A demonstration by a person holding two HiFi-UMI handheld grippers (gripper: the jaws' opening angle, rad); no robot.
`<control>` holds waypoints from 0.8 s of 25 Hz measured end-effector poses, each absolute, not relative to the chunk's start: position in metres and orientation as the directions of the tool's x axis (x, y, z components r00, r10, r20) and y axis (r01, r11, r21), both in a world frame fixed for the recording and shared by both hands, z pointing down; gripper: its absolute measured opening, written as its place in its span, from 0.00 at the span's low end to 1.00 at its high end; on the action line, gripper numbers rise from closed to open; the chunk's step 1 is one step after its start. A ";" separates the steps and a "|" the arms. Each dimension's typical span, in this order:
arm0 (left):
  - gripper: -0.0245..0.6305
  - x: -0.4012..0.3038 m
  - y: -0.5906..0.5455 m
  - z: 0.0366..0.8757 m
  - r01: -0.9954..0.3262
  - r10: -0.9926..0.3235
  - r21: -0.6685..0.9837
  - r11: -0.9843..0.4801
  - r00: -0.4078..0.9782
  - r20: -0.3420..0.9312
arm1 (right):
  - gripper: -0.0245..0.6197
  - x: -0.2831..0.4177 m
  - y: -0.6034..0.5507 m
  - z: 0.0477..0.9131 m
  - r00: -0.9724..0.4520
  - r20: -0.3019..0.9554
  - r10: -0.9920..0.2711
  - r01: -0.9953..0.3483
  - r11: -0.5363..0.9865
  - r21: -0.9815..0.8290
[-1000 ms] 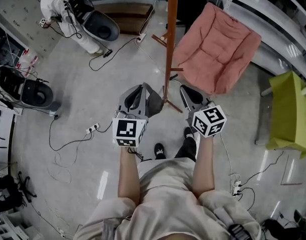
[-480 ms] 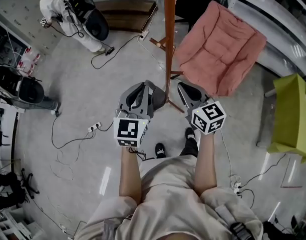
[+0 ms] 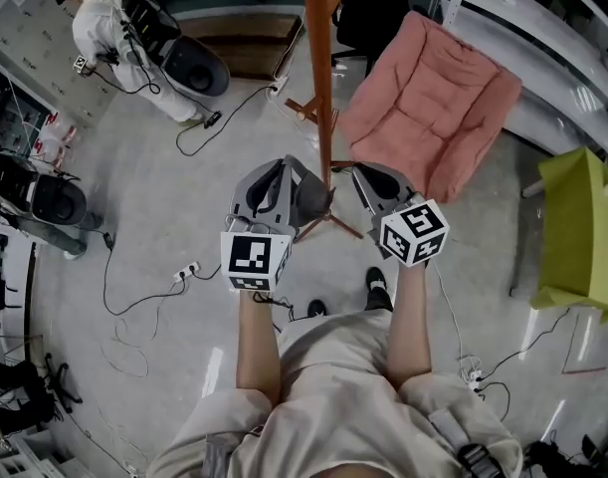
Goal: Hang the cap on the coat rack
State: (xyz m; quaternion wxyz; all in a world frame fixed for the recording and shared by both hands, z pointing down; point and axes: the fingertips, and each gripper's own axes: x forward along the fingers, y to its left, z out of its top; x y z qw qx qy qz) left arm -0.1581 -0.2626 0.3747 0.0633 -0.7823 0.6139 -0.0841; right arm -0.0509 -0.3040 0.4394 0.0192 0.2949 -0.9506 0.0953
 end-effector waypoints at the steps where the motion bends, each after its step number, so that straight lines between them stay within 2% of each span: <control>1: 0.06 -0.158 -0.266 0.372 -0.950 -0.971 -0.202 -0.239 0.234 0.047 | 0.05 -0.050 -0.307 0.439 -0.823 0.093 -0.560 -0.567 0.806 -0.167; 20: 0.06 -0.155 -0.319 0.344 -0.943 -0.963 -0.213 -0.257 0.267 -0.019 | 0.05 -0.034 -0.363 0.429 -0.791 0.070 -0.608 -0.611 0.778 -0.149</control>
